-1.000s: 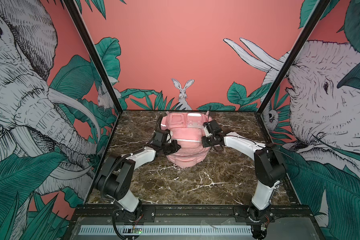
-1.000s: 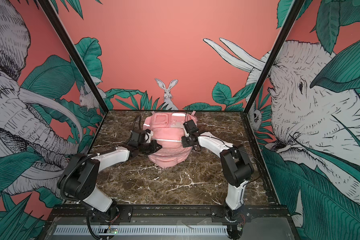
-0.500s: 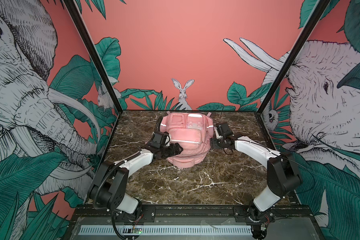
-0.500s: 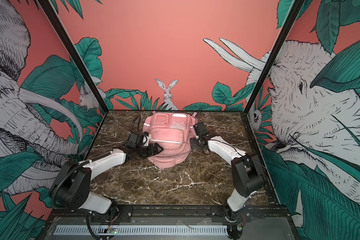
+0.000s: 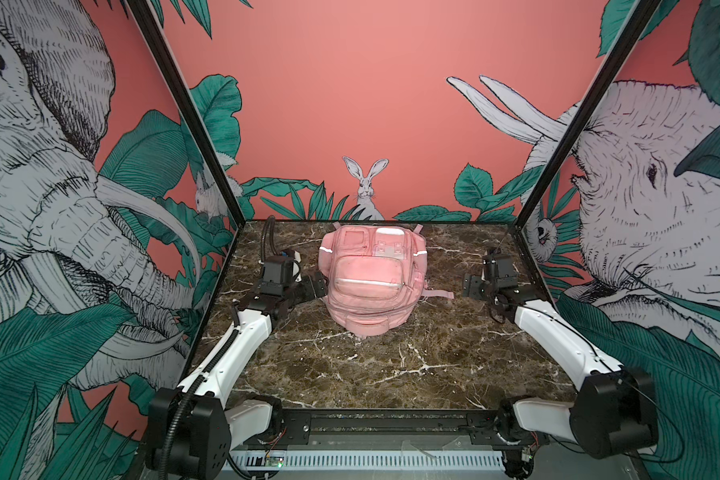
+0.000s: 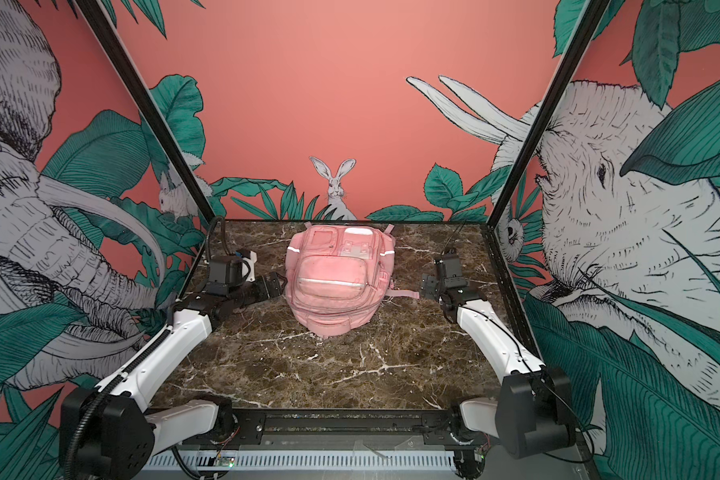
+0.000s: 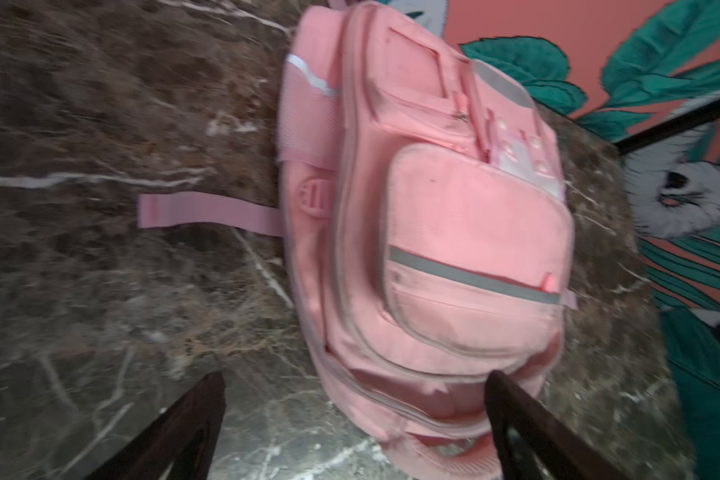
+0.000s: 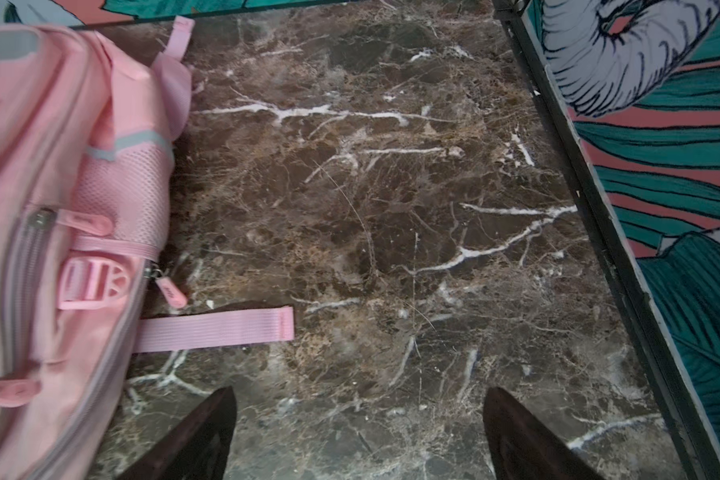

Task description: Pack the student bag

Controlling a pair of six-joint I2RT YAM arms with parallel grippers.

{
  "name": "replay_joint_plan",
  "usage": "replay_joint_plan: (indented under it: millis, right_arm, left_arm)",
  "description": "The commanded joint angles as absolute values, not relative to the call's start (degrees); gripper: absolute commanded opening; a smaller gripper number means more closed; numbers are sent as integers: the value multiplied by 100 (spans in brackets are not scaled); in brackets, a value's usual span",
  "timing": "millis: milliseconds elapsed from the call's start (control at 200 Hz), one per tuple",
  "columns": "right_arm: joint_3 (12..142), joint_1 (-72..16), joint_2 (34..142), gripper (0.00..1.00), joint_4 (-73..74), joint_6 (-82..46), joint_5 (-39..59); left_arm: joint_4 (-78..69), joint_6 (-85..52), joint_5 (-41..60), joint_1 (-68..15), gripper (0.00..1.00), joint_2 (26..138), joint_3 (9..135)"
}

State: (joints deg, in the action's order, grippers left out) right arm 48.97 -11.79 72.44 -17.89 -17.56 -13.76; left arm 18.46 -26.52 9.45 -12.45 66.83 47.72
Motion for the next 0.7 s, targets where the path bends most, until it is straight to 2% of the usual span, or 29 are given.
replay_joint_plan:
  millis: [0, 180, 360, 510, 610, 695]
  right_arm:
    - [4435, -1171, 7055, 91, -760, -1435, -1964]
    - [3533, -1175, 6961, 90, 645, -773, -2293]
    - [2917, -1131, 7088, 90, 1762, -318, -2307]
    - [2568, -952, 7407, 89, 2745, -251, -1963]
    - [2479, -864, 7745, 89, 3316, -151, -1819]
    - [2503, -845, 7782, 90, 3383, -89, -1780]
  left_arm:
    - [2035, -2263, -227, -1215, 97, 6516, 4572]
    - [1442, -1433, -1053, -1158, 97, 6768, 4302]
    - [-547, -506, -1628, -1144, 98, 6321, 3069]
    - [-1505, 290, -1942, -1117, 98, 6145, 2598]
    - [-2332, 651, -1923, -959, 98, 6485, 2354]
    - [-2866, 464, -1393, -607, 98, 6923, 2243]
